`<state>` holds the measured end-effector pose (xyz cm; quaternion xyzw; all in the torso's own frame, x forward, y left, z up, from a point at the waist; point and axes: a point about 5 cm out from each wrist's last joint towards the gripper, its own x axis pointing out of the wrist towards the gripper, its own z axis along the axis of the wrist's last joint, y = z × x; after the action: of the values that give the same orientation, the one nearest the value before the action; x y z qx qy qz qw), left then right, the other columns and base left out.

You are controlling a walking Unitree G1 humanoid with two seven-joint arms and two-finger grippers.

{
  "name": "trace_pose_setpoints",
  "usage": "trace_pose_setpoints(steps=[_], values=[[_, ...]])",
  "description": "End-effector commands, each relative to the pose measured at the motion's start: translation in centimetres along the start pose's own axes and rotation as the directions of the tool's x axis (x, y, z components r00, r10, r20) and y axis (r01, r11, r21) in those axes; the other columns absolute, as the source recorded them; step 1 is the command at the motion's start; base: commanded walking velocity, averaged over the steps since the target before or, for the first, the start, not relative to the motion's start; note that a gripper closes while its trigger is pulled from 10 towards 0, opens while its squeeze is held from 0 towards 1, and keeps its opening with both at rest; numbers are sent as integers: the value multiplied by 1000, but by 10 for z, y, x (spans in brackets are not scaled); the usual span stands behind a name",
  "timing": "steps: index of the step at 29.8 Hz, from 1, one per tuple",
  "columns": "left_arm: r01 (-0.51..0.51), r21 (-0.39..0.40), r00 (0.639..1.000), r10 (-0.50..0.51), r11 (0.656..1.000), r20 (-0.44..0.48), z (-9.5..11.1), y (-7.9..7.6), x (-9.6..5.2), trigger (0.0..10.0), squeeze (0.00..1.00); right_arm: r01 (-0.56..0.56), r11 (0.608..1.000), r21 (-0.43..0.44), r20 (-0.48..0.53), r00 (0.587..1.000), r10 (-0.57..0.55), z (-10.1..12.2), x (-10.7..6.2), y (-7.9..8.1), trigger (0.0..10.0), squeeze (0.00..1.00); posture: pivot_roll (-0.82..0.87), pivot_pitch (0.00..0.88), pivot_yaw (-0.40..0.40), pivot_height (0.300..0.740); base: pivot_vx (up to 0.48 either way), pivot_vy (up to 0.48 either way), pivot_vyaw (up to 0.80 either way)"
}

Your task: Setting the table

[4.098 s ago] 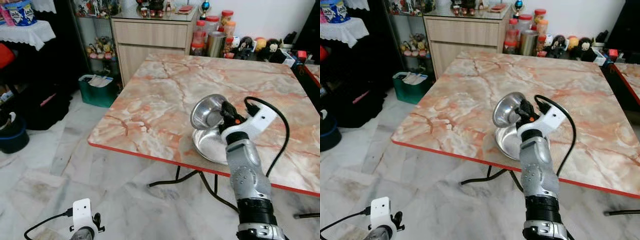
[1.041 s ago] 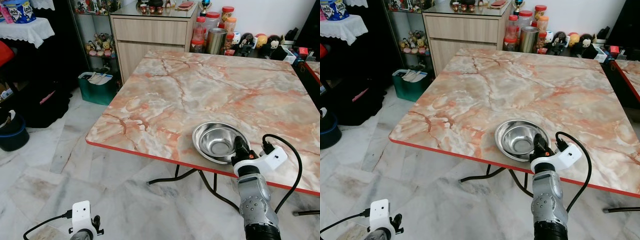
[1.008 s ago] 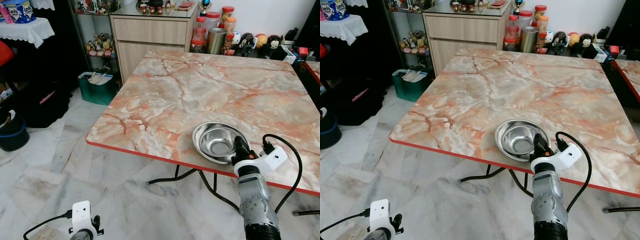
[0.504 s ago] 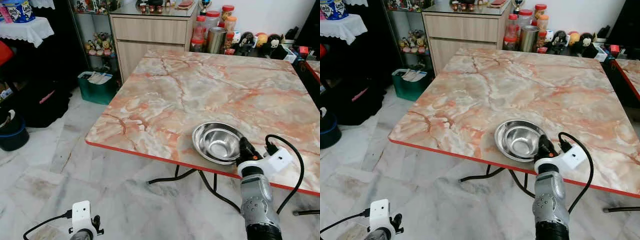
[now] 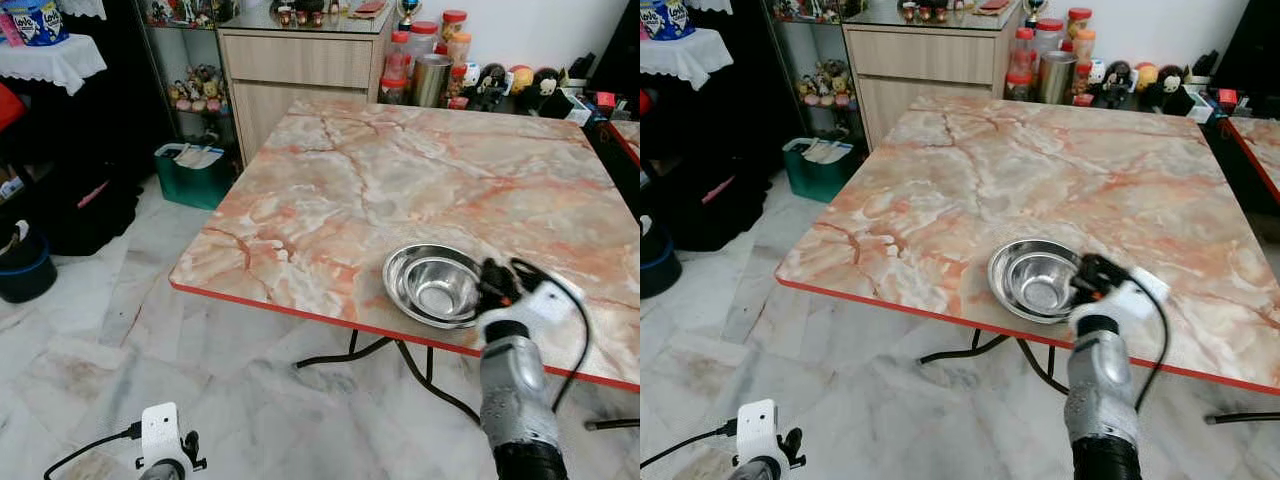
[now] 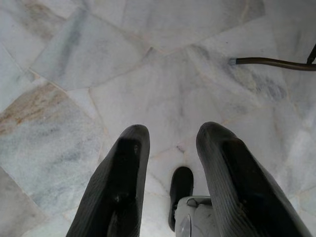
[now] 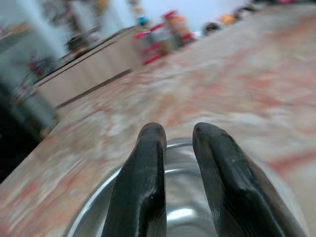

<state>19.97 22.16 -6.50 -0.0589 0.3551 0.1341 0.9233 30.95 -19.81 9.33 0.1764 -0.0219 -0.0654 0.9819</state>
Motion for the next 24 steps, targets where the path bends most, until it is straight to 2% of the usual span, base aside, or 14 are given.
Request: trace_pose_setpoints(steps=[1, 2, 3, 4, 7, 15, 24], values=[[-12, -28, 1000, 12, 1000, 14, 1, 1, 0, 10000, 0, -52, 995, -83, -15, 999, 51, -4, 3, 9, 10000, 0, 71, 0, -3, 728, 0, 0, 0], [-2, -20, 1000, 3, 1000, 15, 1, 0, 0, 10000, 0, -73, 986, -148, -21, 997, 70, -6, 2, 11, 10000, 0, 73, 0, -5, 728, 0, 0, 0], [-2, -20, 1000, 3, 1000, 15, 1, 0, 0, 10000, 0, -73, 986, -148, -21, 997, 70, -6, 2, 11, 10000, 0, 73, 0, -5, 728, 0, 0, 0], [3, -15, 1000, -3, 1000, 16, 1, 0, 0, 10000, 0, -87, 977, -197, -24, 996, 84, -7, 2, 13, 10000, 0, 71, 0, -7, 728, 0, 0, 0], [1, -15, 1000, -1, 1000, 13, 1, 0, 0, 10000, 0, -118, 963, -244, -18, 993, 117, -7, 2, 18, 10000, 0, 72, 0, -8, 728, 0, 0, 0], [-6, -31, 1000, 6, 999, -1, -6, 1, -2, 10000, 0, -141, 954, -265, 26, 988, 154, 2, 8, 28, 10000, 0, 64, 0, -9, 728, 0, 0, 0], [1, -35, 1000, -1, 999, -2, -6, -2, -2, 10000, 0, -148, 950, -275, 24, 987, 161, 1, 10, 30, 10000, 0, 66, 0, -21, 728, 0, 0, 0]])
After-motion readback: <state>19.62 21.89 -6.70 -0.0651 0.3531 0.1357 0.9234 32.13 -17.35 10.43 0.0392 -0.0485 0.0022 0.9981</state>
